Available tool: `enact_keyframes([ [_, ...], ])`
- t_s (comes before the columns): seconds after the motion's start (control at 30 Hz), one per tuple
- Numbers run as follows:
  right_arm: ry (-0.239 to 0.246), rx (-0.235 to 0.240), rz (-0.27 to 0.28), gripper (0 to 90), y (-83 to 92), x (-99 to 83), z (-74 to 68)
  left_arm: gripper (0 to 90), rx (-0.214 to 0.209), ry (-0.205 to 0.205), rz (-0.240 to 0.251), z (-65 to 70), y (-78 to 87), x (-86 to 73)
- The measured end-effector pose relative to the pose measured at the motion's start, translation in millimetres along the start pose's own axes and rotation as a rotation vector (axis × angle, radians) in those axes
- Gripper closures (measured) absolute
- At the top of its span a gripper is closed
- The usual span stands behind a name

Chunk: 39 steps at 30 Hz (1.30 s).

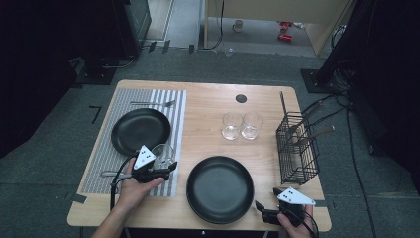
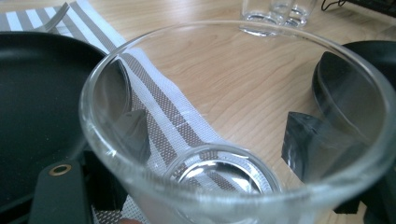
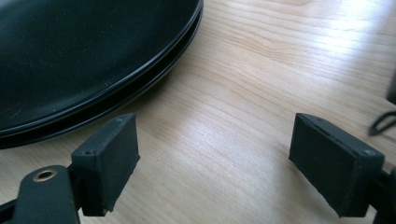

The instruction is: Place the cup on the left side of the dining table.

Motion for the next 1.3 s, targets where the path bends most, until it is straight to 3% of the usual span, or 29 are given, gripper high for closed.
enact_keyframes([
  [0.27,0.016,-0.047,-0.05,14.9,-12.6,4.9,6.1,20.5,0.024,-0.006,-0.014,-4.6,-7.9,0.3],
  [0.37,0.055,-0.077,-0.067,14.1,-17.6,6.7,5.9,20.5,0.032,-0.01,-0.013,-5.5,-11.3,2.3],
  [0.47,0.056,-0.063,-0.069,13.2,-19.0,7.7,6.0,20.5,0.037,-0.011,-0.008,-4.9,-14.9,3.6],
  [0.6,0.061,-0.063,-0.071,12.9,-19.3,7.6,6.4,20.4,0.06,-0.046,-0.026,-3.4,-16.4,2.2],
  [0.77,0.06,-0.068,-0.074,10.8,-19.8,7.5,7.5,20.3,0.065,-0.027,-0.058,-2.6,-16.6,0.0],
  [0.83,0.057,-0.068,-0.076,10.3,-20.0,7.4,7.6,18.5,0.084,-0.008,-0.086,-2.0,-14.9,-1.6],
  [0.87,0.057,-0.068,-0.076,10.0,-20.0,7.5,7.7,13.6,0.086,0.008,-0.117,-2.1,-14.1,-4.0],
  [1.0,0.045,-0.08,-0.086,5.5,-21.0,7.1,9.8,8.4,0.057,0.029,-0.122,0.4,-9.8,-4.0],
  [1.3,0.044,-0.084,-0.091,3.6,-22.0,7.2,11.2,8.1,0.08,0.025,-0.116,-0.6,13.6,-3.8],
])
Point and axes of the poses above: each handheld gripper's, and its own axes: y roughly backward along the jaws, x roughly out of its top, z roughly to its right, the point moved 9 cm from there along -y, roughly forward along the jaws, and after that the axes turned 6 degrees about y, right-handed, at the moved point
